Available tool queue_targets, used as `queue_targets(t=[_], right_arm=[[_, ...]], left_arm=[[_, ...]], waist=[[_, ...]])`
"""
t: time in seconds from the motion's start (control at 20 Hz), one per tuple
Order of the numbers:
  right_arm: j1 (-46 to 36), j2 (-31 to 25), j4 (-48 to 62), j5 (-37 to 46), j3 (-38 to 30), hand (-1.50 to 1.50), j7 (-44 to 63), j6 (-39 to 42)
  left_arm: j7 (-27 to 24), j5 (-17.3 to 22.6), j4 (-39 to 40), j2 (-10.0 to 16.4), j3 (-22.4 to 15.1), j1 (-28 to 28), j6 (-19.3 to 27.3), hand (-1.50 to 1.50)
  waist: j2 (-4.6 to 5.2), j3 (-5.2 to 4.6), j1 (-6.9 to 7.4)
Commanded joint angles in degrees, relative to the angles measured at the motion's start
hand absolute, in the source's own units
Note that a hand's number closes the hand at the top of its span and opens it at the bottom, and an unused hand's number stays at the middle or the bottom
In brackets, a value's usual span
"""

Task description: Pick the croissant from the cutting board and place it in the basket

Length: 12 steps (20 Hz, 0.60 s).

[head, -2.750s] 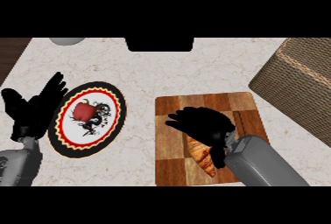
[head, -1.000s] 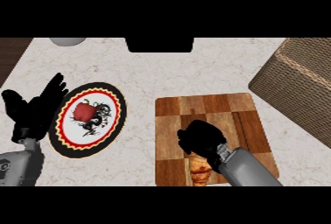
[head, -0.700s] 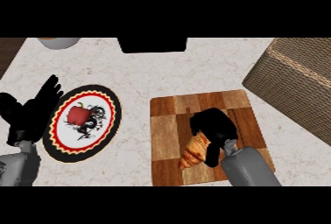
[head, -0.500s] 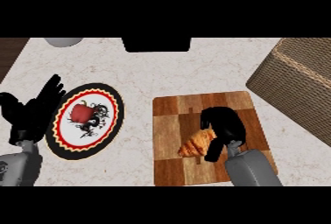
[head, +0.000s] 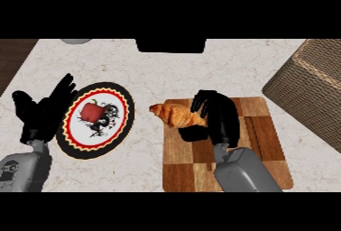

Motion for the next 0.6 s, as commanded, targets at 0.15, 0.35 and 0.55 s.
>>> queue_targets(t=[0.15, 0.35, 0.55], right_arm=[[-14.20, 0.15, -1.86, 11.91, 9.02, 1.50, 22.47, -14.29], [-22.06, 0.14, -0.97, 16.68, 7.75, 1.50, 33.89, -8.66], [-29.31, 0.13, 0.10, 17.87, 0.36, 1.50, 35.33, -1.05]], left_arm=[[-1.54, -0.51, 2.26, 0.68, 0.63, -0.16, -0.41, 0.00], [-3.60, 0.02, 2.06, 1.52, 1.75, 2.55, -1.56, 0.00], [2.43, 1.34, -1.47, 2.26, 2.10, -0.33, -1.27, 0.00]], waist=[[-0.23, -0.22, -0.94], [-0.22, -0.21, -1.16], [-0.32, -0.16, -1.25]])
